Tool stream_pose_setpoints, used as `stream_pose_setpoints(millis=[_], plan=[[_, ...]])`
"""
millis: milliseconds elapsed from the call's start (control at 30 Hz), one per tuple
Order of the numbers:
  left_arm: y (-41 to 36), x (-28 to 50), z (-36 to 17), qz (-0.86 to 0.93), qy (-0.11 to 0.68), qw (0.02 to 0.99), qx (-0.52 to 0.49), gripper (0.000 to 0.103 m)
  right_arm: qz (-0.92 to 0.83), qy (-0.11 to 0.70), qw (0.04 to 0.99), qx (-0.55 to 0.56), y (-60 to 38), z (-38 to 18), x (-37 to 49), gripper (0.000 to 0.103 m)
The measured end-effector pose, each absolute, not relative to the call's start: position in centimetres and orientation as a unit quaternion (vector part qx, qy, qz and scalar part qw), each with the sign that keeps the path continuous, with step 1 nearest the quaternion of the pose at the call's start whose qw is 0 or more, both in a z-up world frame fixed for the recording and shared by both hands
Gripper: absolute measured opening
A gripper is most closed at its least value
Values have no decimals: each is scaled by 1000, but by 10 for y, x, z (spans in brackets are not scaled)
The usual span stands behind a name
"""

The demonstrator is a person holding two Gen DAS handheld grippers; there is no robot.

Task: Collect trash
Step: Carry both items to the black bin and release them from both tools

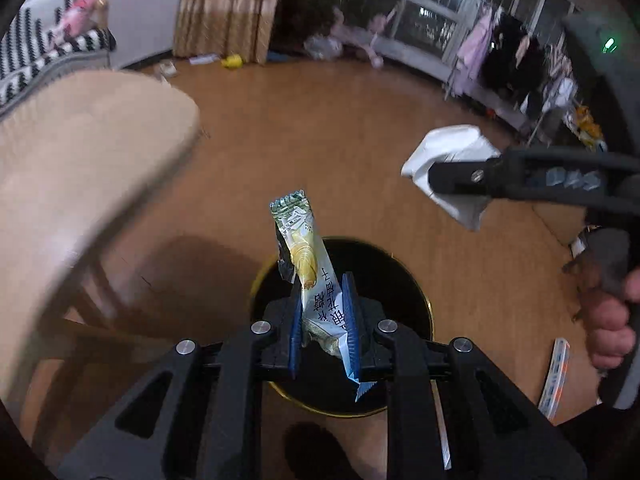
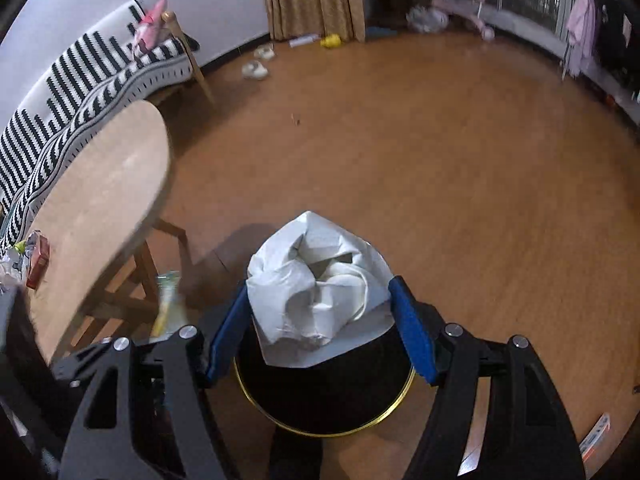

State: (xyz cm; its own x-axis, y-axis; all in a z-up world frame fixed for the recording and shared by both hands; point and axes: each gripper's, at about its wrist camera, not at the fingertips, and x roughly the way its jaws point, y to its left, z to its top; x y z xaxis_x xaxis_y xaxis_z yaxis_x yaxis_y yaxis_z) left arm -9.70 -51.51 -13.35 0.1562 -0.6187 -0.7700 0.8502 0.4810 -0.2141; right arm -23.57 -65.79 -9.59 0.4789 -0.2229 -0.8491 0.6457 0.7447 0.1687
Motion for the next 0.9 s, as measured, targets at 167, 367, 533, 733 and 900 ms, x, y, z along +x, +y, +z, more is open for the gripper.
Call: stream_pose_setpoints(millis=[167, 367, 533, 733, 900], plan=[[-542, -87, -173, -496, 459, 722, 148, 18, -251, 462, 814, 246, -663, -117, -246, 68], [-560, -94, -186, -510, 468, 702, 165, 60, -250, 477, 804, 254, -666, -126, -245, 69], [-557, -108, -182, -511, 465, 705, 158, 74, -255, 482, 797, 262, -674, -133, -243, 70], [-549, -111, -166, -510, 462, 710, 149, 79, -248, 493, 793, 260, -671, -140, -237, 70], [-539, -112, -151, -514, 455, 713, 142, 87, -244, 499, 792, 254, -666, -138, -234, 77]])
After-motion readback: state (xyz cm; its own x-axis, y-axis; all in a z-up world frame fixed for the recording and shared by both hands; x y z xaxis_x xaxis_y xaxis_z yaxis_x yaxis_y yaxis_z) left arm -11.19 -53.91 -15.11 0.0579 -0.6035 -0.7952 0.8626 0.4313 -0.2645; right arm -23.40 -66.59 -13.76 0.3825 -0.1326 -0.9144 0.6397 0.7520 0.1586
